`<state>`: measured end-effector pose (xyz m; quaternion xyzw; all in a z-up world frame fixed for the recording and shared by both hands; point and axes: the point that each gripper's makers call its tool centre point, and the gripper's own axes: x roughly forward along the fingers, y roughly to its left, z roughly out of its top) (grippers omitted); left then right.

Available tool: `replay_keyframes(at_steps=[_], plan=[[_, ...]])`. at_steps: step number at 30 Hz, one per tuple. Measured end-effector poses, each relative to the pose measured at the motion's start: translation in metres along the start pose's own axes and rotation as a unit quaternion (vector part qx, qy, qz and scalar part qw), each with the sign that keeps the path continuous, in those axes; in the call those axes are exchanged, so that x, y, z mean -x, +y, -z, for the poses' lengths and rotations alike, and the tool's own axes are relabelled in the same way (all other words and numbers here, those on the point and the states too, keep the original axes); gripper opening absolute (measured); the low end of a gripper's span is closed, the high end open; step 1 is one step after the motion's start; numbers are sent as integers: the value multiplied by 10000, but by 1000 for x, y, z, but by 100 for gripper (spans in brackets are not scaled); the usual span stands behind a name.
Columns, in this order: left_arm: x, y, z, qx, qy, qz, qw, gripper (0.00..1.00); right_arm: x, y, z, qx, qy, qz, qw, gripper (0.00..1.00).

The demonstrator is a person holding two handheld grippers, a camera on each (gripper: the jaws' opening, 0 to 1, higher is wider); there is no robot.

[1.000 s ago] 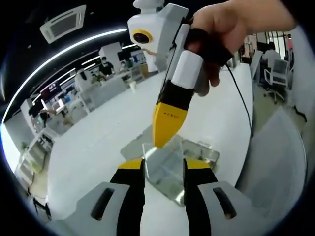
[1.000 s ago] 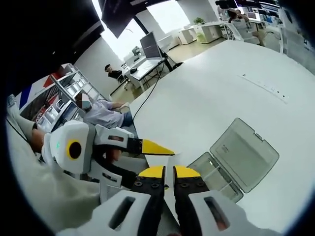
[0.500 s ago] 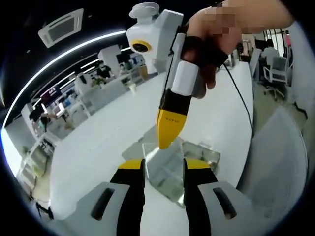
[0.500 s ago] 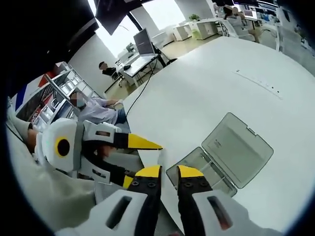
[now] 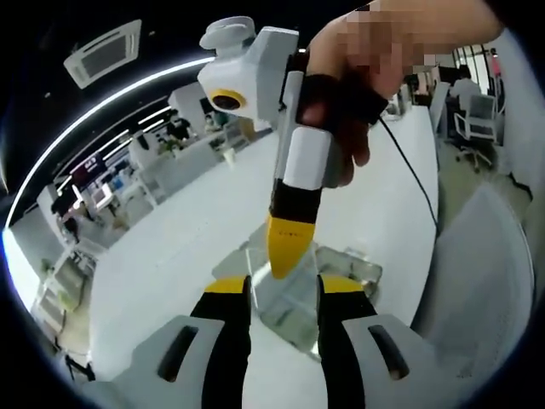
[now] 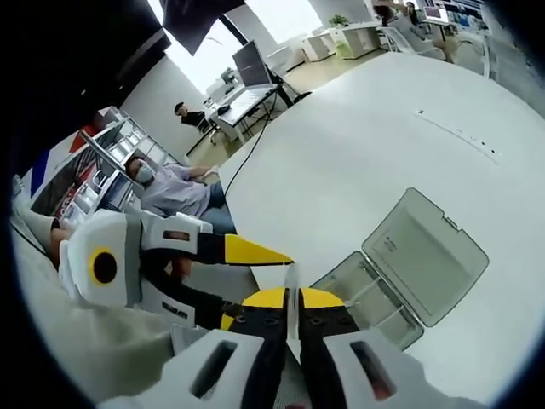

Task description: Insert the divider into the dual guide fixture by aligning both edges with the guide slots and pushing it downward to the bottom, including one-sided entry, uneven engagement, binding, and posture correction.

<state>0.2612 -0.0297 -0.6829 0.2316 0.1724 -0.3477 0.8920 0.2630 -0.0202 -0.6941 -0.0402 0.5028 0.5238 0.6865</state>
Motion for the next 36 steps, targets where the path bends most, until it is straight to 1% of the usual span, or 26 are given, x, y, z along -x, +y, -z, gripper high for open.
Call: replay_keyframes(at_steps=[4,14,20,21,22,24,26,28,30,36], plan=[[0,0,1,-10,-4,-1,10000,27,-1,1,2,-102,52,-56,9999,0],[0,-2,2,2,-29,-6,10000,28,-2,3,3,-51,159,-46,9999,0],[1,-1,2,18,-41,-73,10000,29,-2,4,2,30,216,6,9998,0],[2,0,4,11,9,-122,9999,23,-2,2,4,96,279,75,9995,0],[1,1,6,-71,19,-122,9999,21,-3,5,7,205,354,9,9992,0],[1,1,8,101,33,-65,9999,22,-3,4,6,222,345,46,9991,0],[2,0,8,145,-3,-44,9999,25,-3,4,5,233,344,53,9991,0],[2,-1,12,133,47,-47,9999,26,-3,4,4,240,352,62,9991,0],[3,-1,13,183,36,-35,9998,28,-4,3,3,315,370,90,9988,0],[6,-2,20,401,55,9,9992,33,-7,1,7,588,567,196,9965,0]])
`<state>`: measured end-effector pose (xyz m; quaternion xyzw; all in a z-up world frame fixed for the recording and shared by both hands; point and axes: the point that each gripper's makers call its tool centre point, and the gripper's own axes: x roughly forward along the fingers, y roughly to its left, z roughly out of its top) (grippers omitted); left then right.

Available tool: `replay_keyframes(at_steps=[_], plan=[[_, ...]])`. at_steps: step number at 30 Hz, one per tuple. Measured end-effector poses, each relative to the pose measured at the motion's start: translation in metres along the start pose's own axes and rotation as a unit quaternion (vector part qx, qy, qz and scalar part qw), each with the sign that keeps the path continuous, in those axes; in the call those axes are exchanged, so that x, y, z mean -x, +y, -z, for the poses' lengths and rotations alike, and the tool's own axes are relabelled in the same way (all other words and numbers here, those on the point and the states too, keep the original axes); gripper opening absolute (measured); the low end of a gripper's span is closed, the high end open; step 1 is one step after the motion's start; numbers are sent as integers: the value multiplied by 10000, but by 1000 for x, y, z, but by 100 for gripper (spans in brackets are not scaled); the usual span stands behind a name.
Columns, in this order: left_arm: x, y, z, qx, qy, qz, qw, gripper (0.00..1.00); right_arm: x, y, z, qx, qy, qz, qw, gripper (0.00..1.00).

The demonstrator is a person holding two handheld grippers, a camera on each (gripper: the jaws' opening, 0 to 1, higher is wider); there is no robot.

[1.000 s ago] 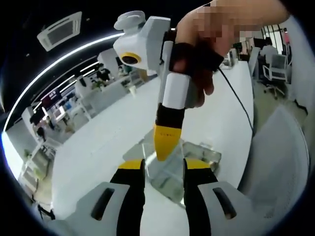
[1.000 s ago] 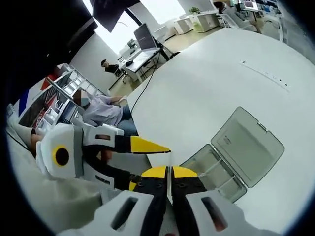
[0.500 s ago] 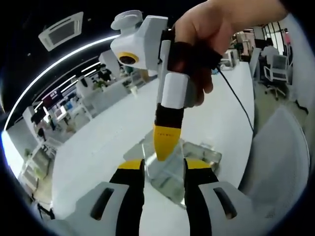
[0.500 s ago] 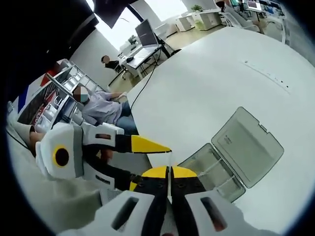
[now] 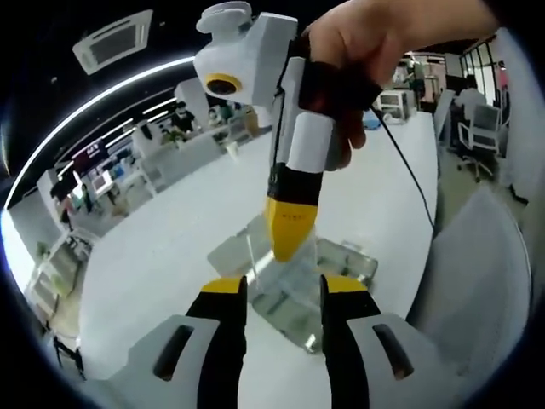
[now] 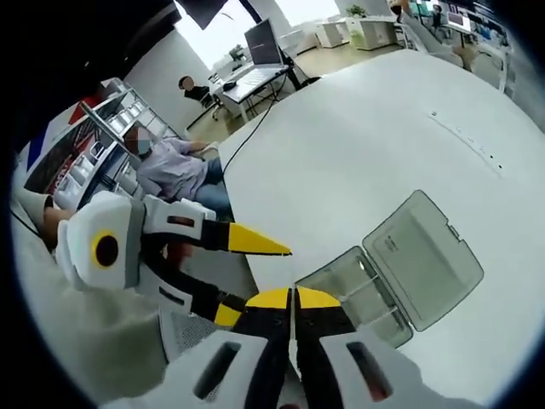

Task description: Insert the divider into the dual guide fixture by aligning both edges with the guide slots and pushing it downward to the bottom, including one-sided entry, uneven engagement, binding, and posture correction.

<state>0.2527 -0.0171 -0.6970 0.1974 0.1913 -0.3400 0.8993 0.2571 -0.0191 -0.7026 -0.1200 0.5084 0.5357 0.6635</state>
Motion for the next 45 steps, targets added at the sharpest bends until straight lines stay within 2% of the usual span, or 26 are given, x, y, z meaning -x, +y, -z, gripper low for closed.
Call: replay_keyframes(at_steps=[6,16,23,29,33,36,45], plan=[[3,0,8,427,46,98,9990,42,-4,-2,3,236,178,100,9995,0],[10,-5,25,860,164,261,9958,57,-12,-5,8,689,451,297,9962,0],[19,-1,35,1139,167,214,9931,60,-21,-9,10,1021,655,434,9917,0],[24,2,44,1490,187,200,9885,64,-30,-14,12,1323,816,551,9863,0],[25,3,47,1517,205,179,9881,66,-34,-13,12,1536,899,580,9823,0],[27,3,50,1564,236,188,9872,67,-38,-16,14,1805,1001,630,9764,0],[29,4,57,1745,286,234,9840,72,-51,-23,17,2206,1224,693,9652,0]])
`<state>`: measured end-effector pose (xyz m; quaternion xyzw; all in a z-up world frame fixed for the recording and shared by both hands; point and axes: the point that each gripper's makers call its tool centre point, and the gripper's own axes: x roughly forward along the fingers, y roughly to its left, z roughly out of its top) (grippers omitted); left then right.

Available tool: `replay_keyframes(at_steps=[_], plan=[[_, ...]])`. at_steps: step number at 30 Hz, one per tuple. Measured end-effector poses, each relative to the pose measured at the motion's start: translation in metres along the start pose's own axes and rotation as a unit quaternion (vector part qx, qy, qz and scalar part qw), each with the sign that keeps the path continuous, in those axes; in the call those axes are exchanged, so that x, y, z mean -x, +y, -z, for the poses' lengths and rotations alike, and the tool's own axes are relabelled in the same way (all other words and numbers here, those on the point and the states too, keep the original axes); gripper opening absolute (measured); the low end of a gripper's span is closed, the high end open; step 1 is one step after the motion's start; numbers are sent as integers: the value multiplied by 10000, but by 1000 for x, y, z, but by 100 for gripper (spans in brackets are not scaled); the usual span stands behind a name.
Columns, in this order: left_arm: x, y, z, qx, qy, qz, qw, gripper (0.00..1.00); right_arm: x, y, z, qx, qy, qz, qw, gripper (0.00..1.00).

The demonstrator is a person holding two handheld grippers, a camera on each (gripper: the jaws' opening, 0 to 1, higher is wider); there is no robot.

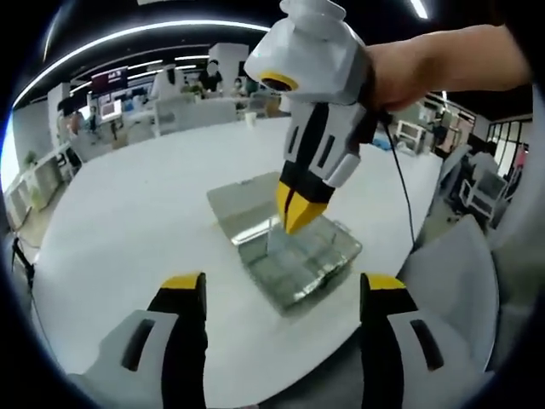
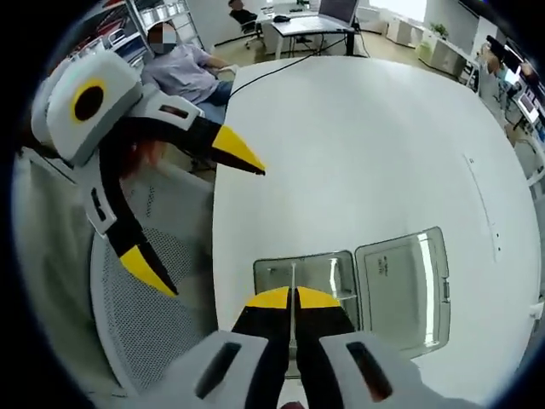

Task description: Insert the divider into the dual guide fixture by aligning both edges with the guide slots and pushing it downward to the bottom, including one-sided entry, uneven engagement, binding, and posture correction.

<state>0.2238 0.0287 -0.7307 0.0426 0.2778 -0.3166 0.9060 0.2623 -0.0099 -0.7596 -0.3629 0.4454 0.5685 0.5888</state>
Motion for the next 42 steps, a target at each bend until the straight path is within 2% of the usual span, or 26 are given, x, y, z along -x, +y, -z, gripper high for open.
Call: replay_keyframes(at_steps=[10,42], plan=[[-1,0,4,151,51,66,9999,76,-10,-5,2,293,173,55,9994,0],[-7,5,17,389,183,100,9990,76,-35,-12,5,612,338,-72,9975,0]])
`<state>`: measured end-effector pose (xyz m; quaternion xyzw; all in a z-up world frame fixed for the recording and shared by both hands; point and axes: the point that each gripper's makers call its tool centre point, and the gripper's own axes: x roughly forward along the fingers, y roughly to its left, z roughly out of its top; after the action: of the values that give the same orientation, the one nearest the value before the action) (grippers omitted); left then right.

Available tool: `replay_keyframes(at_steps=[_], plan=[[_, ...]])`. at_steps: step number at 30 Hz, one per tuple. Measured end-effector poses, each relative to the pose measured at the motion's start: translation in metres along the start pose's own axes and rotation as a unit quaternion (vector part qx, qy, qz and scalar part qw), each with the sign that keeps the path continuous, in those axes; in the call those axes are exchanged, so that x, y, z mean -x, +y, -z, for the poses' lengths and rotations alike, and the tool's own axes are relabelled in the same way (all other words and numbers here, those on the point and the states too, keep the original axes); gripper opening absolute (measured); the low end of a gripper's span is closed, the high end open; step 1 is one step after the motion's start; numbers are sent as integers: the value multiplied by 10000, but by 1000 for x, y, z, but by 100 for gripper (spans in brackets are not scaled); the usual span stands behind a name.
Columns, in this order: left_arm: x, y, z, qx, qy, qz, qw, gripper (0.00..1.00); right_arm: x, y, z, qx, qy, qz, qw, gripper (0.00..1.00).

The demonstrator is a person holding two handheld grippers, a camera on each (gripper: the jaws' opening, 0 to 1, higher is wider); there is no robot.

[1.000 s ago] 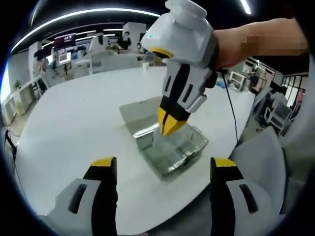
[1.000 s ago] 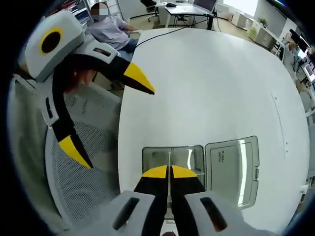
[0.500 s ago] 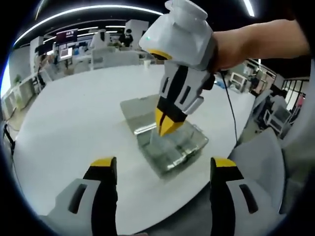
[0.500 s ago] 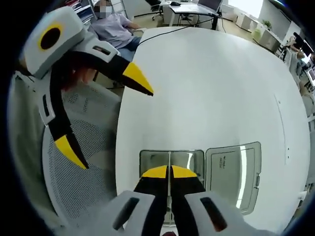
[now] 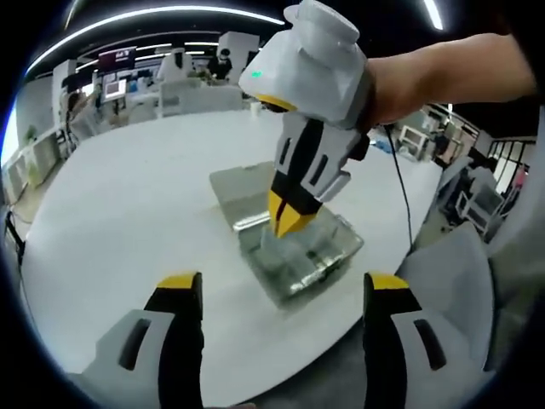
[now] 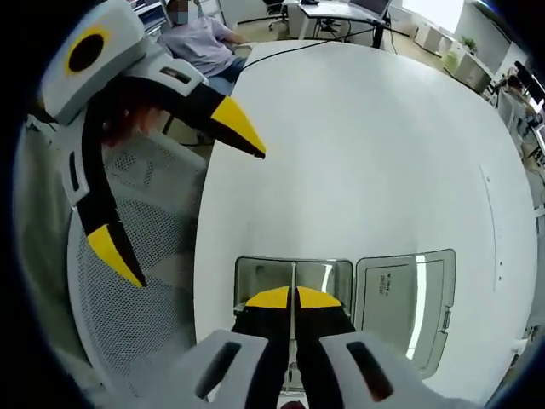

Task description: Insert the divider into the dual guide fixture by aligning both edges with the guide slots and pushing it downward to the bottom, including one-sided entry, uneven engagement, binding, and posture correction.

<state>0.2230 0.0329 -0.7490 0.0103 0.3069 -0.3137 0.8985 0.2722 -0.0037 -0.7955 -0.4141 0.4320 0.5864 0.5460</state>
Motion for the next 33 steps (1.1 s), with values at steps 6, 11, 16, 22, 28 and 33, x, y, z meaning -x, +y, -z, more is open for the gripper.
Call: replay_keyframes(at_steps=[6,11,16,22,28,33], plan=[[-1,1,1,8,29,14,10000,76,-3,0,1,-14,1,-27,10000,0],[-2,1,2,14,47,17,10000,76,-1,0,-1,-84,-63,-18,9999,0],[-3,1,3,8,52,22,10000,76,-2,3,2,-87,-14,-52,9999,0],[-2,1,2,-9,57,26,10000,76,0,3,3,-103,15,-56,9999,0],[0,0,3,-22,68,28,10000,75,0,4,1,-43,-16,-30,10000,0],[1,1,3,-27,74,24,10000,75,-2,5,1,-72,10,-49,10000,0]])
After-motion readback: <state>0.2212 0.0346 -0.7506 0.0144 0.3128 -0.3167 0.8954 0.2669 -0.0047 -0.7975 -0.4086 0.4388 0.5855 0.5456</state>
